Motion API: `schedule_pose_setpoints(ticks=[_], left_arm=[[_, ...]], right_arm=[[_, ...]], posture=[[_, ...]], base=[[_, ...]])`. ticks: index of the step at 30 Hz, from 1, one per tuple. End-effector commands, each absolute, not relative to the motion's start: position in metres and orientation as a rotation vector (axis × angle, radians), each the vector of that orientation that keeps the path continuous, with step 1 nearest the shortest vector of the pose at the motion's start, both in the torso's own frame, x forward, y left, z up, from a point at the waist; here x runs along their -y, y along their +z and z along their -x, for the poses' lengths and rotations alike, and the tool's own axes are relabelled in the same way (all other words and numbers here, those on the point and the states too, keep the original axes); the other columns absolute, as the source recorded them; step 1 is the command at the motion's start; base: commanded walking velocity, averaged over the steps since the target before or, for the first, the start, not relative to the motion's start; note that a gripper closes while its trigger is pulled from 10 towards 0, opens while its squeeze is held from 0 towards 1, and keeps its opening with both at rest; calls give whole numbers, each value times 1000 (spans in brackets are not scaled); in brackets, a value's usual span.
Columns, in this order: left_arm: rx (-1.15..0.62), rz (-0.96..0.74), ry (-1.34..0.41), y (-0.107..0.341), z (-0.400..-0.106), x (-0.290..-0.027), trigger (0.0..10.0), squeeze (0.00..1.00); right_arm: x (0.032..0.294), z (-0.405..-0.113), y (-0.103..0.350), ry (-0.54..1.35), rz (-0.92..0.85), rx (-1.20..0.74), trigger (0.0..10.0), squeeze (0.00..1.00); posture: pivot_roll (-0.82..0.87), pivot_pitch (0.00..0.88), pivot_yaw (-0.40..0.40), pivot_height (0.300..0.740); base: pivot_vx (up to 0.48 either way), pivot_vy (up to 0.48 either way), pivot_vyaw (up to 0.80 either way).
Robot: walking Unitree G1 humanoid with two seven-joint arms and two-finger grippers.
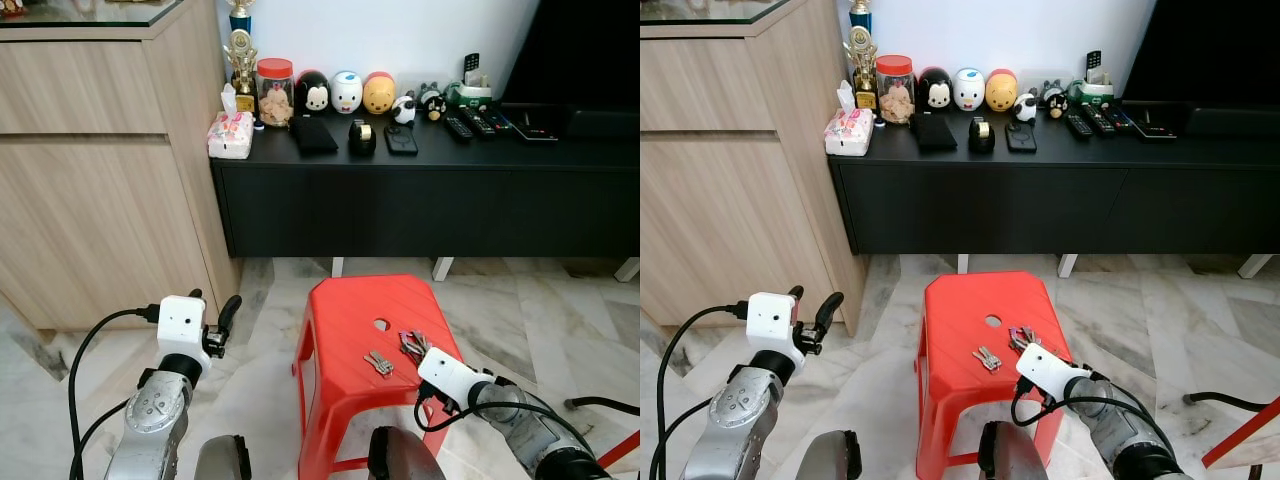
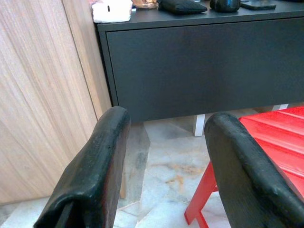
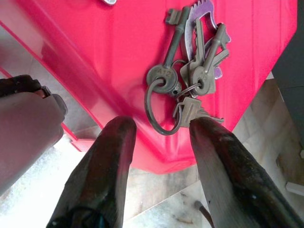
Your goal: Hang keys on a hook
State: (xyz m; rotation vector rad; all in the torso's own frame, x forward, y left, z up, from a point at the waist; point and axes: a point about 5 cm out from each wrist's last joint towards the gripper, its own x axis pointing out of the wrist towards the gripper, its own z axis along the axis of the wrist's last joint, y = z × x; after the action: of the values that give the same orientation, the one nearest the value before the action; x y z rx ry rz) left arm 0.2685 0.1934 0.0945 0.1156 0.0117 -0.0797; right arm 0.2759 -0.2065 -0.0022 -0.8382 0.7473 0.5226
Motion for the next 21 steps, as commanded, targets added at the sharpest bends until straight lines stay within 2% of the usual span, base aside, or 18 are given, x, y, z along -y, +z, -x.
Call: schedule_pose_setpoints(ticks=[1, 15, 16, 17, 18, 19, 21], left_arm=[[-19, -122, -85, 95, -270, -193, 10000, 0], [-17, -122, -78, 95, -270, -193, 10000, 0], [-16, -123, -77, 95, -270, -193, 10000, 0], [-16, -123, -77, 95, -270, -194, 10000, 0], [-16, -123, -76, 95, -269, -194, 10000, 0], [-16, -123, -75, 95, -269, -194, 10000, 0], [-17, -124, -74, 95, -269, -194, 10000, 0]], right_arm=[[209, -276, 0, 522, 856, -743, 10000, 0], [207, -286, 1, 499, 902, -723, 10000, 0], [206, -287, 1, 500, 900, -721, 5255, 0], [206, -287, 2, 501, 898, -719, 5255, 0], [205, -287, 2, 501, 896, -717, 4078, 0], [204, -288, 1, 504, 894, -715, 0, 0], [203, -288, 1, 507, 893, -714, 0, 0]], posture=[[8, 0, -69, 571], [12, 0, -69, 571], [13, 0, -69, 571], [13, 0, -69, 571], [13, 0, -69, 571], [14, 0, -70, 571], [13, 0, -70, 571]], base=[[0, 0, 0], [0, 0, 0], [0, 0, 0], [0, 0, 0], [0, 0, 0], [0, 0, 0], [0, 0, 0]])
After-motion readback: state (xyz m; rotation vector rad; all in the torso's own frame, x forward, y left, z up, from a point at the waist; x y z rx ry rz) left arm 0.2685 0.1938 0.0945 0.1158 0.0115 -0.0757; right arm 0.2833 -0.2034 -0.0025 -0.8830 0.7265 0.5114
